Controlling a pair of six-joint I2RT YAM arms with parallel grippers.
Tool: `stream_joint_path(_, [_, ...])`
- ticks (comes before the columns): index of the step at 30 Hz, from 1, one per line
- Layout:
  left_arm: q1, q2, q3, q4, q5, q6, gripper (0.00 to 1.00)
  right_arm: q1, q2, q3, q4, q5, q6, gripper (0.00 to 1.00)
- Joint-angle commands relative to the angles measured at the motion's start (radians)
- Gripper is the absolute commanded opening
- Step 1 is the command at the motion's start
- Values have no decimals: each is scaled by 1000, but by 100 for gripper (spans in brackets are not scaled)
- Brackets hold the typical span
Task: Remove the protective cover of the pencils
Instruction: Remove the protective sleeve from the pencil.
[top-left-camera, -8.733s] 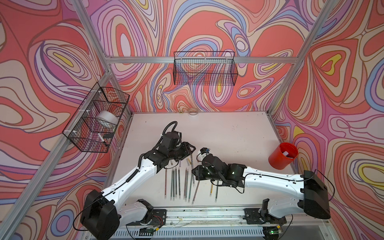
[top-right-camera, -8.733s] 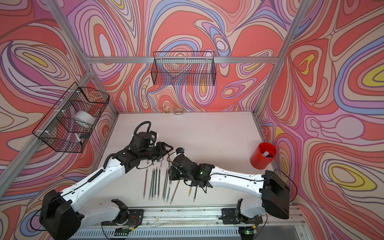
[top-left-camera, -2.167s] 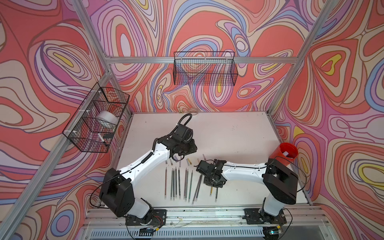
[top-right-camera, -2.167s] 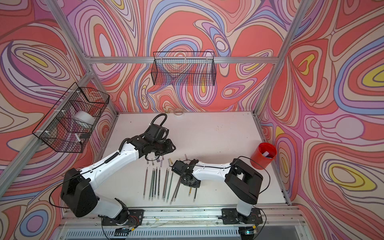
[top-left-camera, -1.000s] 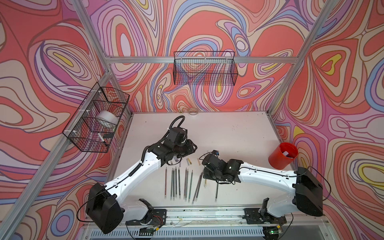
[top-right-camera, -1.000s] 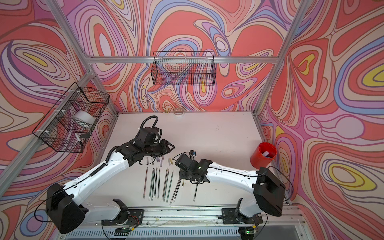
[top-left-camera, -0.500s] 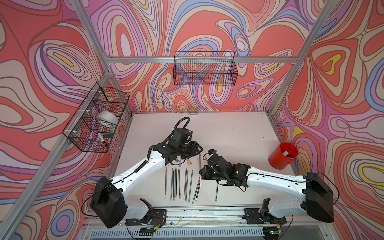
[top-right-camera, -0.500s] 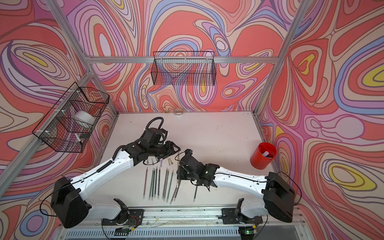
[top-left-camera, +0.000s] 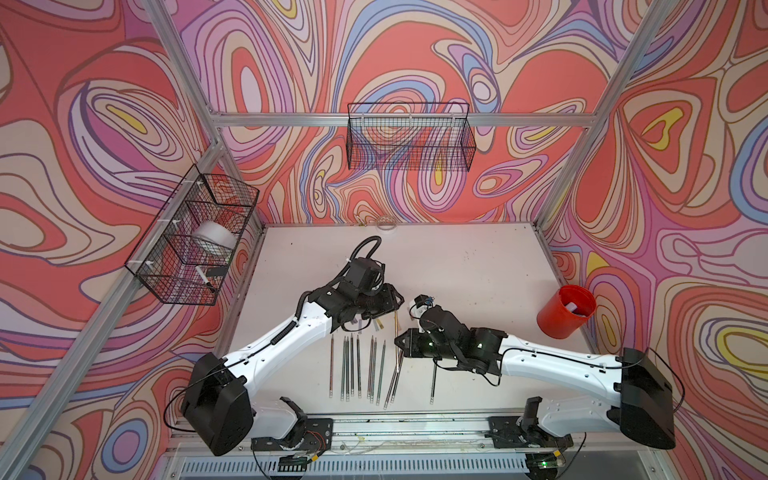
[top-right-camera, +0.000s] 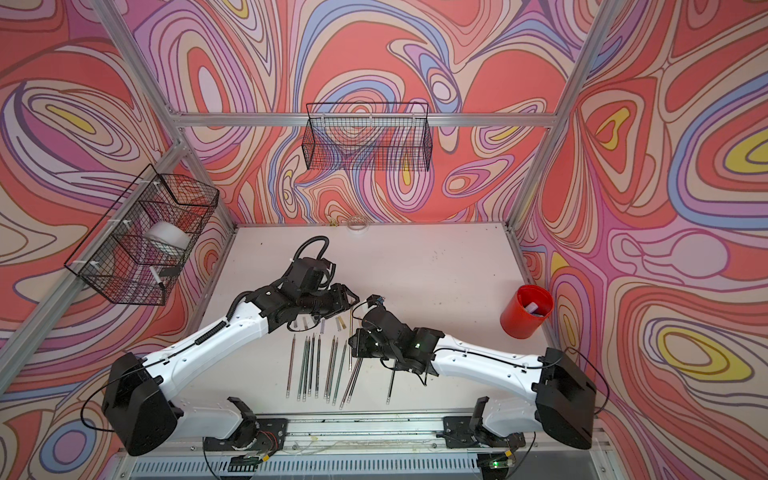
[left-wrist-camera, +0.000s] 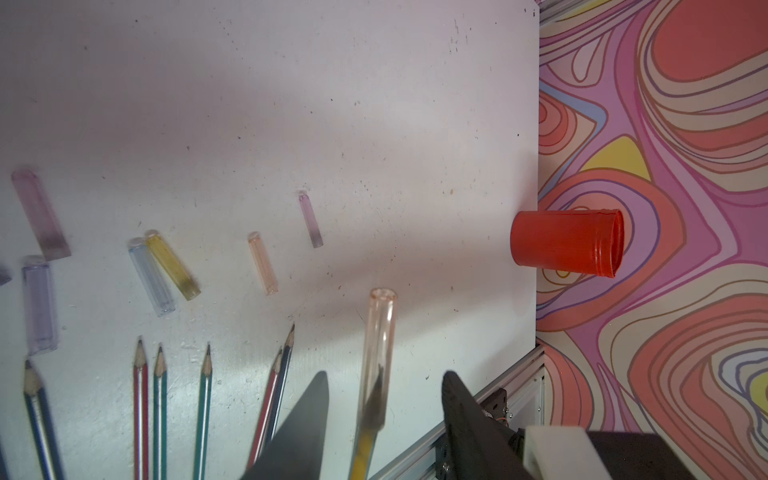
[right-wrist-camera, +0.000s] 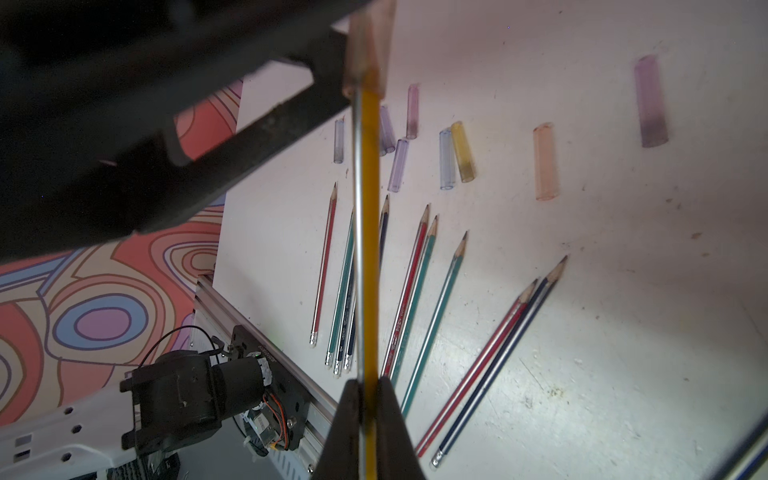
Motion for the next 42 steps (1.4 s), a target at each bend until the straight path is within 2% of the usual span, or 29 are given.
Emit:
stream_joint_path(1, [-5, 4, 25, -43, -45, 26, 48, -2, -21, 1, 15, -12, -12, 0])
stream_joint_path(20, [-5, 61, 56, -5, -31, 16, 43, -1, 2, 30, 24, -45, -18, 0])
stream_joint_path(33, [-5, 84, 89, -12, -40, 16, 21, -1, 7, 13, 29, -49, -13, 0])
stream_joint_path(42, [-5, 98, 104, -8, -53, 15, 16, -1, -15, -12, 30, -46, 3, 0])
